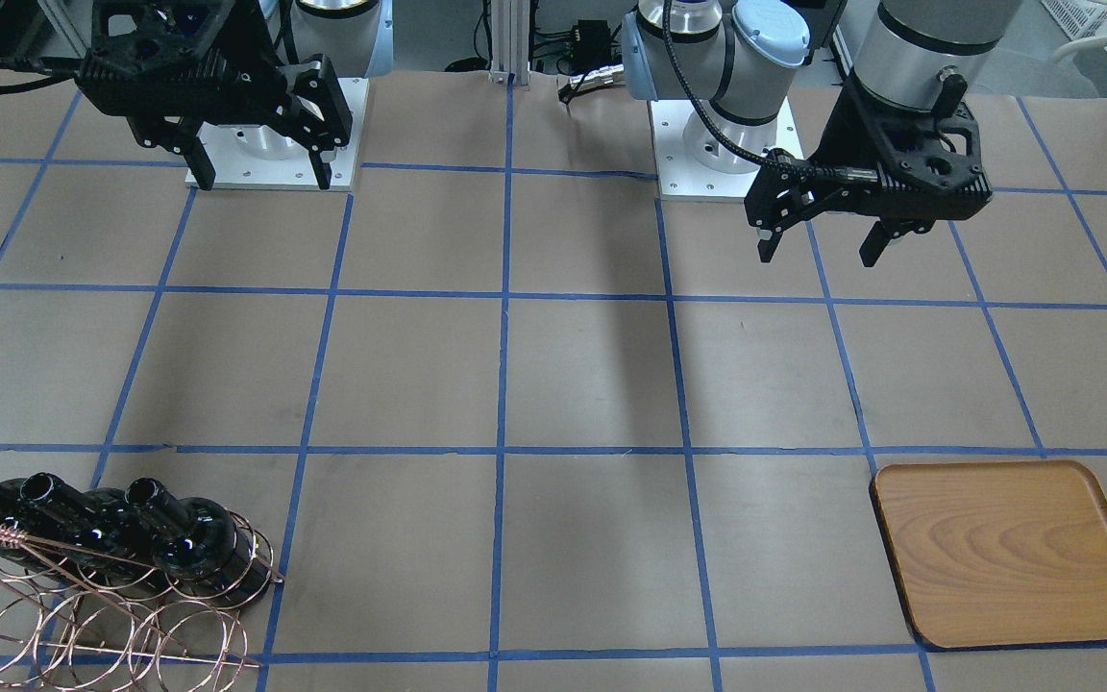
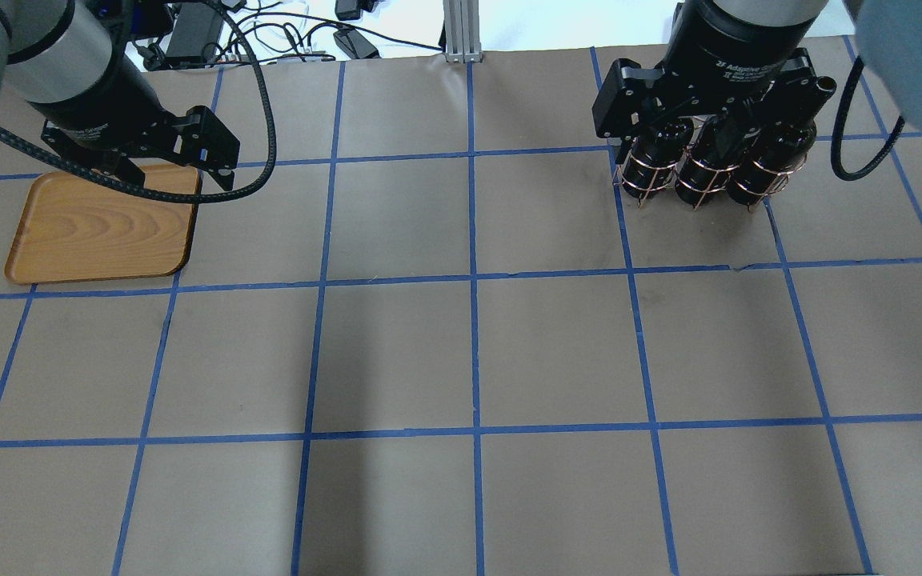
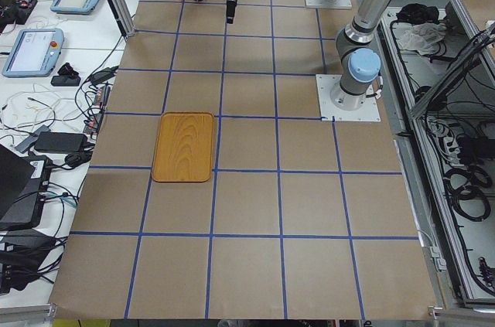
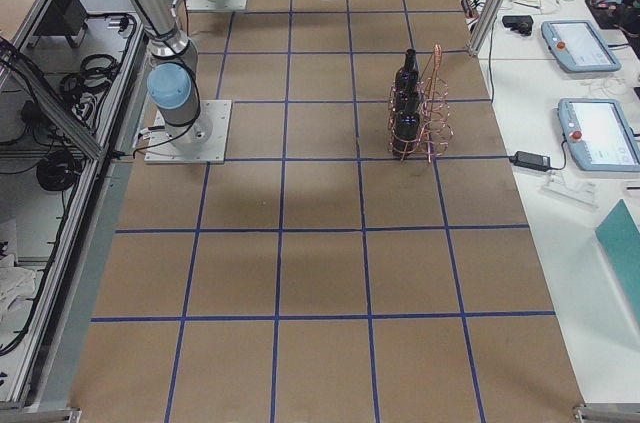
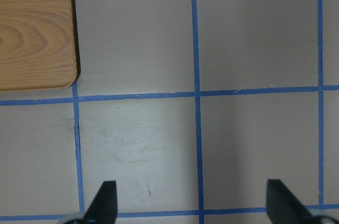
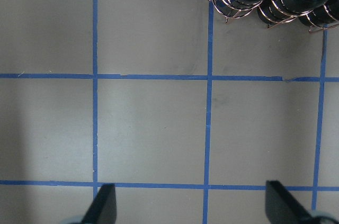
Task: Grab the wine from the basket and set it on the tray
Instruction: 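Lower the right gripper over the wine bottles in the wire basket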
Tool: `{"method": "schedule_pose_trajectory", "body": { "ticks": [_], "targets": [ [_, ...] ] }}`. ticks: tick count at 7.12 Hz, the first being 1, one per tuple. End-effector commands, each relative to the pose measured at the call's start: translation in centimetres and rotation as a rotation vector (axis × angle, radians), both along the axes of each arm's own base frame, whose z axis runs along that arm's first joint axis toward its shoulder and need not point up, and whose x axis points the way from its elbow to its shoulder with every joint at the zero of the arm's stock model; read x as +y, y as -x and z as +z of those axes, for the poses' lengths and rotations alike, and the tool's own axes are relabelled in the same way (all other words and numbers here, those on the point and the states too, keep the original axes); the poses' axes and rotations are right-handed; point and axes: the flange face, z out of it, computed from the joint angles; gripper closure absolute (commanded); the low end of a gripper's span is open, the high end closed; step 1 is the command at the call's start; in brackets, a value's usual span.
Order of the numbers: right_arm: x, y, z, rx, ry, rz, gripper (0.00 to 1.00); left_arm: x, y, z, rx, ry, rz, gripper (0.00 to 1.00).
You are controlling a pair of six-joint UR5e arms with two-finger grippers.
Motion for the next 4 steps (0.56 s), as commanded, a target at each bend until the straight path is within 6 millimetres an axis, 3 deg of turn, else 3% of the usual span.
{"method": "schedule_pose_trajectory", "body": {
  "ticks": [1, 4],
  "targets": [
    [0.01, 0.10, 0.09, 0.007, 0.004, 0.000, 0.00, -0.06, 0.00, -0.06, 0.001, 0.000, 0.000, 0.00],
    [-0.37, 0.29, -0.46, 0.015, -0.003, -0.015, 0.01, 0.00, 0.01, -0.06, 0.001, 0.000, 0.000, 0.00]
  ]
}}
